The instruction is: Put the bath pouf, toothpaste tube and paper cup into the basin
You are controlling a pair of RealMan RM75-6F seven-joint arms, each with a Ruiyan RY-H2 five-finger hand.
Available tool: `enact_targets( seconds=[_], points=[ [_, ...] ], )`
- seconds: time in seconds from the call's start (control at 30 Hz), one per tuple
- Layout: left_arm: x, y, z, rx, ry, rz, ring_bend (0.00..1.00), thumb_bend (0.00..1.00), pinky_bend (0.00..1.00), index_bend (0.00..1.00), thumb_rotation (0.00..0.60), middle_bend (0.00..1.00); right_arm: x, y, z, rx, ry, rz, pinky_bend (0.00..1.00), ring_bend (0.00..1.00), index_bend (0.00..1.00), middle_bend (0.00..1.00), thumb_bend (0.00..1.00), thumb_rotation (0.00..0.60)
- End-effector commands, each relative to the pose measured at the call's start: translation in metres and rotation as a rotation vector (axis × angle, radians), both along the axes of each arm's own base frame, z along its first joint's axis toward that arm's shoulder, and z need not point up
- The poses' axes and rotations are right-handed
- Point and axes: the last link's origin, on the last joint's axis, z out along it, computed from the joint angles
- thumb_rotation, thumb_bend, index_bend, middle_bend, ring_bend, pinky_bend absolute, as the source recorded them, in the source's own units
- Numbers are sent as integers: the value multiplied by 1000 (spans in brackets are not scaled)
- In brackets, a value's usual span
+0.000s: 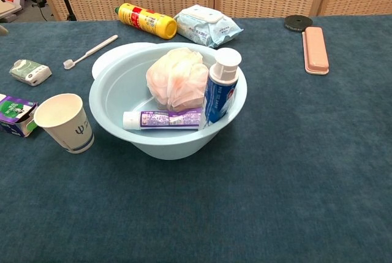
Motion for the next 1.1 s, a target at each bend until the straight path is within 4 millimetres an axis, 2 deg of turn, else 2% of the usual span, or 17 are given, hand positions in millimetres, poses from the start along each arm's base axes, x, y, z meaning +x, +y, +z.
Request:
enact_targets(
  seconds=[0.03, 0.3, 0.63, 1.1],
  points=[
    [5, 9, -13, -29, 10, 4, 0, 155, 0, 62, 600, 0, 0, 0, 1, 0, -7, 1, 0, 0, 15, 0, 53, 600],
    [10, 20, -43, -75, 18, 20, 0, 156, 48, 127, 600, 0, 0, 1, 1, 5, -21, 2, 0, 0, 15, 0, 53, 600],
    [12, 28, -71, -75, 24, 41, 0, 170, 77, 228, 600, 0, 0, 0, 3, 4, -43, 1, 0, 0, 15, 0, 53, 600],
    [10, 39, -102, -72, 50, 34, 0, 186, 77, 234, 600, 0, 0, 1, 2, 15, -56, 1, 0, 0, 18, 0, 53, 600]
  ],
)
